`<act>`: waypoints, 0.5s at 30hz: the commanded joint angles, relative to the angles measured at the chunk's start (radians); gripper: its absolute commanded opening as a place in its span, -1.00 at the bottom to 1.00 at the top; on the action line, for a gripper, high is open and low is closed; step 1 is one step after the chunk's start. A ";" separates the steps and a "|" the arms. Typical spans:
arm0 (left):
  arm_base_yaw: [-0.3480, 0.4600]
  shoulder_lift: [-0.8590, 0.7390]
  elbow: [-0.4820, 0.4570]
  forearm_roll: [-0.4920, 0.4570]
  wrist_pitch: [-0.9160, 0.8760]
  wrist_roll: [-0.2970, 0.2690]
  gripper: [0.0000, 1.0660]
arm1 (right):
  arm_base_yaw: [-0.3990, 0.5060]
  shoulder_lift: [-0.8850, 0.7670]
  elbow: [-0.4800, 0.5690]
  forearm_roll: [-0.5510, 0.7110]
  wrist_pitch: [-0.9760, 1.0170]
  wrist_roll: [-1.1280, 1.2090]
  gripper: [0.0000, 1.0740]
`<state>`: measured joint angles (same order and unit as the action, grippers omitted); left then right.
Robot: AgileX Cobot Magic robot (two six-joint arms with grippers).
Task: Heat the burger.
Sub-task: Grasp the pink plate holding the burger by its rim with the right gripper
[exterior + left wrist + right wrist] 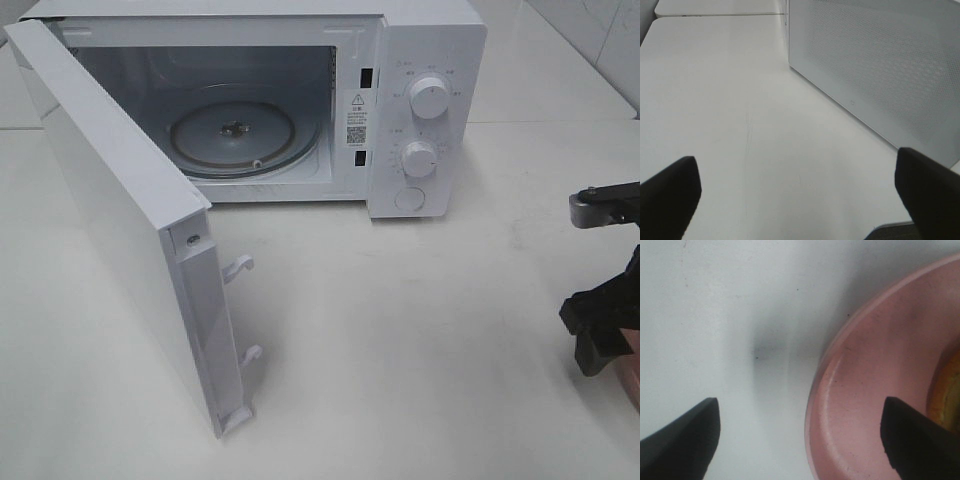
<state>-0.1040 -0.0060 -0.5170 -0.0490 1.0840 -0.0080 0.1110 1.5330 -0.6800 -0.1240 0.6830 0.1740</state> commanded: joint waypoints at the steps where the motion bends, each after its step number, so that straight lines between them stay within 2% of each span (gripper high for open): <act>1: -0.002 -0.003 0.000 -0.006 -0.014 0.001 0.83 | -0.007 0.028 0.001 -0.014 -0.021 0.000 0.54; 15: -0.002 -0.003 0.000 -0.006 -0.014 0.001 0.83 | -0.007 0.150 0.023 -0.050 -0.118 0.037 0.51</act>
<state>-0.1040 -0.0060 -0.5170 -0.0490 1.0840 -0.0080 0.1100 1.6680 -0.6740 -0.1620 0.5860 0.2030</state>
